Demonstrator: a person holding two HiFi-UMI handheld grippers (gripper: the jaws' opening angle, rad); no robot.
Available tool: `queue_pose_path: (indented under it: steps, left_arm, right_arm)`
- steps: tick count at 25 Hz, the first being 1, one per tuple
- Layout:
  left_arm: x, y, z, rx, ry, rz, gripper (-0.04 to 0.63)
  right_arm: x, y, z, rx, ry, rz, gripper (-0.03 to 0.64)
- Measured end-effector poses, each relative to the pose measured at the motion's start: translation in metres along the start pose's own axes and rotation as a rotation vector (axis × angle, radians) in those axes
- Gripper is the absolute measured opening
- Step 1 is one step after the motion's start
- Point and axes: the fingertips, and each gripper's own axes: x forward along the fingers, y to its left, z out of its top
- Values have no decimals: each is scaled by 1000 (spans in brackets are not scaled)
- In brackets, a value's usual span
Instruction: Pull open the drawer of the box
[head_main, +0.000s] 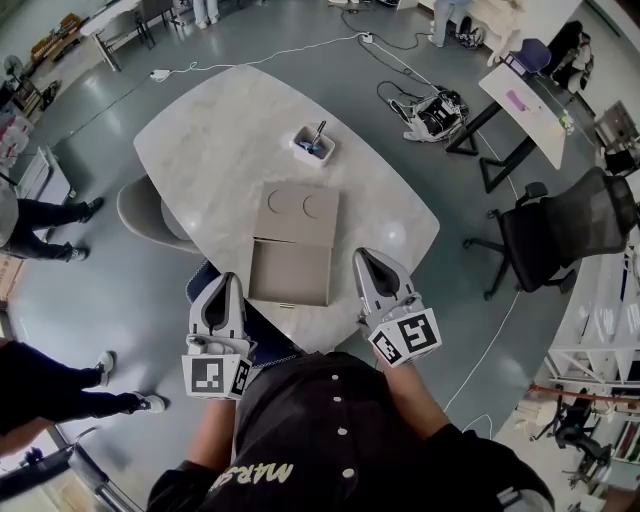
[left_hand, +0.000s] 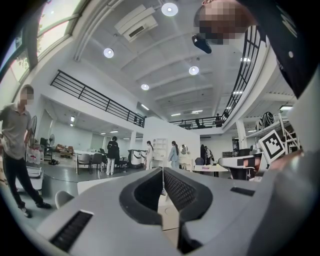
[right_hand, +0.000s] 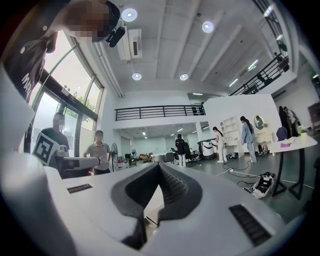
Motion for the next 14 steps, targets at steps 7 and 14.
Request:
queue_pose_path:
  steps: [7,14]
  left_arm:
    - [0,-3,-2,-2,7,-3,18]
    - [1,-1,-5,1,11,-5,18]
  right_arm:
    - [-1,-1,1,8,-4,1,-5]
    - [3,0,0,29,-14,2,-5]
